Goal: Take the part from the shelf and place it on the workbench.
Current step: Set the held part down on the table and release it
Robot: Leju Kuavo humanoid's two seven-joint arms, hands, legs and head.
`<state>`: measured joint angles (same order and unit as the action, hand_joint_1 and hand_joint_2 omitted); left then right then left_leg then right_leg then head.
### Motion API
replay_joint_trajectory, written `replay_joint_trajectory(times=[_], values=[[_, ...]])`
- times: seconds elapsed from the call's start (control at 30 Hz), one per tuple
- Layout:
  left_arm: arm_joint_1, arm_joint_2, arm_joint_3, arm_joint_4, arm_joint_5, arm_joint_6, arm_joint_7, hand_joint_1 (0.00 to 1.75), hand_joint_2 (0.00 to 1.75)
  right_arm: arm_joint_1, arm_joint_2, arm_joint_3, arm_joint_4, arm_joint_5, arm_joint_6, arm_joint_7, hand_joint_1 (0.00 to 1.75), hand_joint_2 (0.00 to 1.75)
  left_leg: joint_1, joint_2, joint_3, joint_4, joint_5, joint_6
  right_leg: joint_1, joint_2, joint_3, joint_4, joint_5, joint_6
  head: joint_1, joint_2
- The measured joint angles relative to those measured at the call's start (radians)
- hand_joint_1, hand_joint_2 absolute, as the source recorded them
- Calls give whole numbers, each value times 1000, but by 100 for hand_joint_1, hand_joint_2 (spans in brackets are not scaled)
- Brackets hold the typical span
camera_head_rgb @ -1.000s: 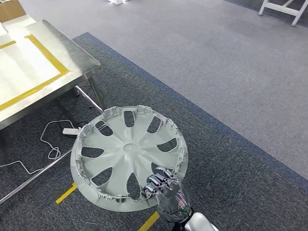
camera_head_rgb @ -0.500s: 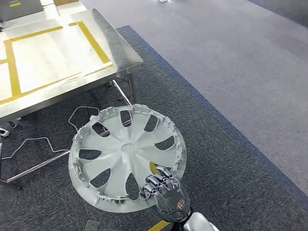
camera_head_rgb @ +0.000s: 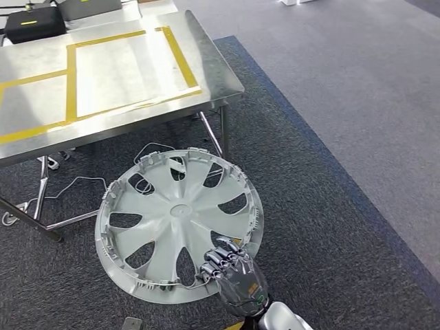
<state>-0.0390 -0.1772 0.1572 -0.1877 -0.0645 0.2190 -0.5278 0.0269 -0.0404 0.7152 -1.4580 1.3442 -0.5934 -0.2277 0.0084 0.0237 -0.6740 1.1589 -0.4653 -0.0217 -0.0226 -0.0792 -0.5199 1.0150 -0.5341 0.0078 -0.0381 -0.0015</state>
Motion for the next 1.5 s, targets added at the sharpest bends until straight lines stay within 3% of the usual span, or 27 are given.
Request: replay_joint_trajectory(times=[0.07,0.1,0.17,0.23,0.33,0.4,0.47,0.53,0.6,0.67,0.73,0.8,0.83,0.9,0.93,0.97,1.0,1.07,1.1,1.13,1.2,1.23,1.3,1.4,1.43,1.47,1.5], values=[[-2,-1,0,0,-4,1,-1,0,175,-2,0,2,0,3,-1,2,175,175,-12,43,48,-100,23,16,5,-24,12,-4,-15,13,0,0],[-3,-2,0,0,-5,1,-1,0,175,-3,0,3,0,4,-1,3,175,175,-17,52,54,-115,14,25,8,-34,21,-5,-19,21,0,0],[-2,-2,0,-1,-9,2,-2,0,175,-5,0,5,0,5,-2,6,175,175,-18,33,61,-121,2,44,9,-51,37,-3,-22,34,2,0],[1,-2,1,-2,-11,2,-3,0,175,-7,0,7,0,5,-3,9,175,175,-14,6,78,-126,-6,58,5,-25,34,27,-35,45,6,0],[-3,-4,1,-3,-18,2,-3,0,175,-7,0,8,0,6,-6,10,175,175,-11,-34,97,-128,-18,72,2,59,-73,184,-98,48,14,0],[-2,-5,1,-3,-20,2,-3,0,175,-6,0,8,0,6,-7,10,175,175,-13,-64,109,-128,-29,74,3,76,-154,263,-124,47,15,0],[2,-5,1,-3,-21,2,-3,0,175,-6,0,8,0,6,-7,10,175,175,-14,-96,132,-127,-46,73,4,83,-175,221,-89,42,16,0],[4,-5,1,-3,-24,2,-3,0,175,-6,0,8,0,6,-10,11,175,175,-13,-123,154,-126,-67,68,3,118,-160,104,13,35,17,0],[4,-6,2,-3,-28,2,-3,0,175,-6,-1,7,1,6,-14,12,175,175,-9,-145,164,-128,-83,58,6,145,-143,31,82,26,22,0],[5,-7,2,-3,-29,2,-3,0,175,-7,-1,7,-1,7,-18,13,175,175,-7,-155,169,-125,-84,46,10,135,-126,17,82,15,25,0],[4,-7,2,-4,-30,2,-4,0,175,-5,0,7,-2,7,-19,14,175,175,-9,-126,155,-78,-71,36,9,120,-100,7,74,3,23,0],[-1,-7,2,-5,-31,3,-4,0,175,-3,0,7,-2,8,-22,18,175,175,-10,-69,90,31,-75,23,7,103,-69,0,54,-6,20,0],[-3,-7,3,-5,-32,3,-4,0,175,-2,0,5,-2,8,-26,21,175,175,-8,-46,48,90,-97,17,6,95,-55,-1,42,-8,19,0],[-1,-6,3,-5,-34,3,-4,0,175,0,0,2,-2,11,-33,25,175,175,-2,-32,-17,152,-160,9,5,85,-24,-1,16,-8,18,0],[1,-5,3,-5,-35,3,-4,0,175,0,0,0,-2,13,-37,26,175,175,0,-31,-31,146,-175,7,4,82,-6,-1,2,-7,18,0],[2,-5,3,-5,-37,3,-4,0,175,1,0,-1,-3,17,-40,28,175,175,2,-30,-34,115,-166,6,3,80,13,-1,-12,-4,17,0],[3,-5,4,-5,-39,3,-4,0,175,3,0,-3,-5,20,-46,29,175,175,3,-29,-28,63,-126,7,2,77,31,-2,-27,-1,18,0],[5,-5,8,-5,-43,3,-4,0,175,8,0,-9,-13,29,-63,34,175,175,0,-20,-17,-47,-8,13,4,73,61,-3,-57,7,16,0],[7,-5,10,-5,-44,3,-4,0,175,10,0,-12,-19,32,-70,36,175,175,-2,-17,-13,-78,31,18,6,72,71,-8,-69,13,16,0],[8,-5,11,-5,-46,3,-4,0,175,12,1,-16,-26,35,-75,38,175,175,-4,-17,-10,-92,47,25,7,71,84,-10,-75,21,16,0],[6,-6,14,-6,-49,3,-4,0,175,14,2,-20,-39,37,-77,39,175,175,-4,-25,9,-98,30,40,6,70,88,10,-64,36,16,0],[4,-6,15,-6,-50,3,-5,0,175,15,3,-22,-44,38,-77,40,175,175,-3,-27,22,-104,23,49,5,72,77,43,-54,41,17,0],[1,-7,17,-6,-51,3,-5,0,175,18,3,-25,-50,38,-77,40,175,175,-1,-31,50,-112,7,61,4,76,13,142,-63,43,20,0],[3,-8,20,-6,-56,3,-5,0,175,28,3,-38,-59,35,-77,39,175,175,-5,-38,82,-114,-23,67,5,77,-108,260,-147,41,22,0],[4,-8,22,-6,-59,3,-5,0,175,34,4,-46,-63,33,-77,38,175,175,-6,-41,96,-114,-35,67,5,77,-133,261,-164,39,22,0],[5,-8,25,-6,-62,3,-5,0,175,41,4,-54,-67,28,-77,37,175,175,-8,-44,112,-114,-48,67,6,77,-146,238,-158,38,22,0],[6,-9,28,-6,-66,3,-5,0,175,48,5,-63,-71,23,-77,34,175,175,-9,-46,131,-114,-61,67,8,78,-148,195,-127,34,22,0]])
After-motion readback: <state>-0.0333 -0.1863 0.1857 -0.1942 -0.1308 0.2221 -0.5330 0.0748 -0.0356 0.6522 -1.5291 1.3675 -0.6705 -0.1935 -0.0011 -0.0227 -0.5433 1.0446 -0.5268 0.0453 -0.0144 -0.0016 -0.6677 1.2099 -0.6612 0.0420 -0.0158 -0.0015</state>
